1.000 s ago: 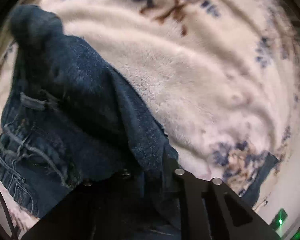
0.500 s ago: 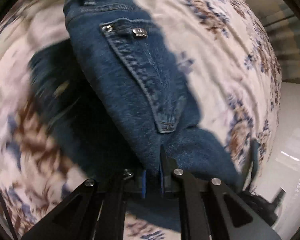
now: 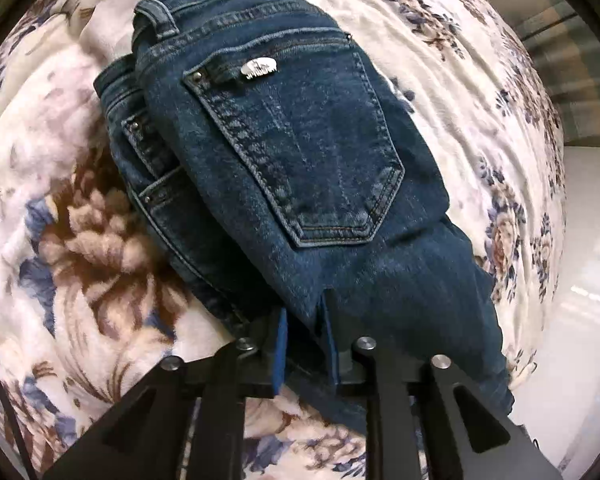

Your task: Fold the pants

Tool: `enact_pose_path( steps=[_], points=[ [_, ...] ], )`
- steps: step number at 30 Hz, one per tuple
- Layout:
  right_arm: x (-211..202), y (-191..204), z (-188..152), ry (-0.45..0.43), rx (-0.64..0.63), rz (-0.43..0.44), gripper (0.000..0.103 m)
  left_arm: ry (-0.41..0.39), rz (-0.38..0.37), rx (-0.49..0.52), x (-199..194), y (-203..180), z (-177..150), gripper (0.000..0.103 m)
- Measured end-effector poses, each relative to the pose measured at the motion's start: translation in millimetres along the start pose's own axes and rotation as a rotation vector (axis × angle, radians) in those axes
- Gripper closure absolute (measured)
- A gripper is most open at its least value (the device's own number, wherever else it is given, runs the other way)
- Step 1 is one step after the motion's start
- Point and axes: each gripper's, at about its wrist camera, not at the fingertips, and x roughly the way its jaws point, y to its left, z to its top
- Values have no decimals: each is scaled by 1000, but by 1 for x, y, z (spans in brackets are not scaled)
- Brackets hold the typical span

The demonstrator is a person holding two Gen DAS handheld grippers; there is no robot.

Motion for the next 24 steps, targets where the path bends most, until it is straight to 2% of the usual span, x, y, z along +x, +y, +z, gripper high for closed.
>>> enact_pose_path(
  steps=[2, 5, 6, 7, 8, 9, 13, 15, 16, 18, 19, 20, 21, 22, 23, 24],
  points=[
    [12, 11, -3, -9, -55, -6, 41, -10, -7, -35, 0, 8, 2, 82],
    [23, 22, 1, -21, -126, -48, 41, -35, -34, -97, 5, 22, 10, 82],
    [28, 24, 3, -26, -147, -56, 49, -42, -42, -116, 9, 24, 14, 82],
    [29, 21, 4, -35, -163, -78, 63, -57, -48, -129, 11, 24, 15, 82],
    [29, 24, 3, -51, -193, -98, 88, -90, -51, -141, 12, 23, 15, 86],
    [27, 22, 1, -60, -206, -90, 90, -107, -51, -137, 11, 20, 14, 93],
    [-34, 20, -12, -148, -229, -13, 93, -175, -24, -46, -17, 2, -7, 96],
    [-63, 11, -23, -171, -261, -30, 93, -171, 73, 58, -19, -8, -18, 95],
    [-66, 3, -26, -155, -269, -72, 93, -164, 102, 77, -15, -6, -22, 95],
    [-52, -14, -25, -78, -286, -160, 85, -109, 118, 36, -2, 10, -23, 93],
    [-40, -24, -21, -1, -281, -206, 80, -86, 122, 20, 0, 15, -23, 92],
    [-34, -34, -18, 54, -261, -225, 72, -70, 131, 11, 2, 17, -25, 92],
    [-36, -41, -17, 72, -235, -195, 71, -74, 152, 29, -1, 13, -29, 92],
    [-45, -47, -15, 56, -209, -158, 67, -88, 180, 60, -5, 5, -34, 91],
    [-57, -50, -13, 20, -190, -145, 53, -112, 214, 98, -10, -4, -40, 88],
    [-69, -53, -10, -28, -169, -122, 46, -146, 247, 144, -14, -16, -48, 79]
  ],
)
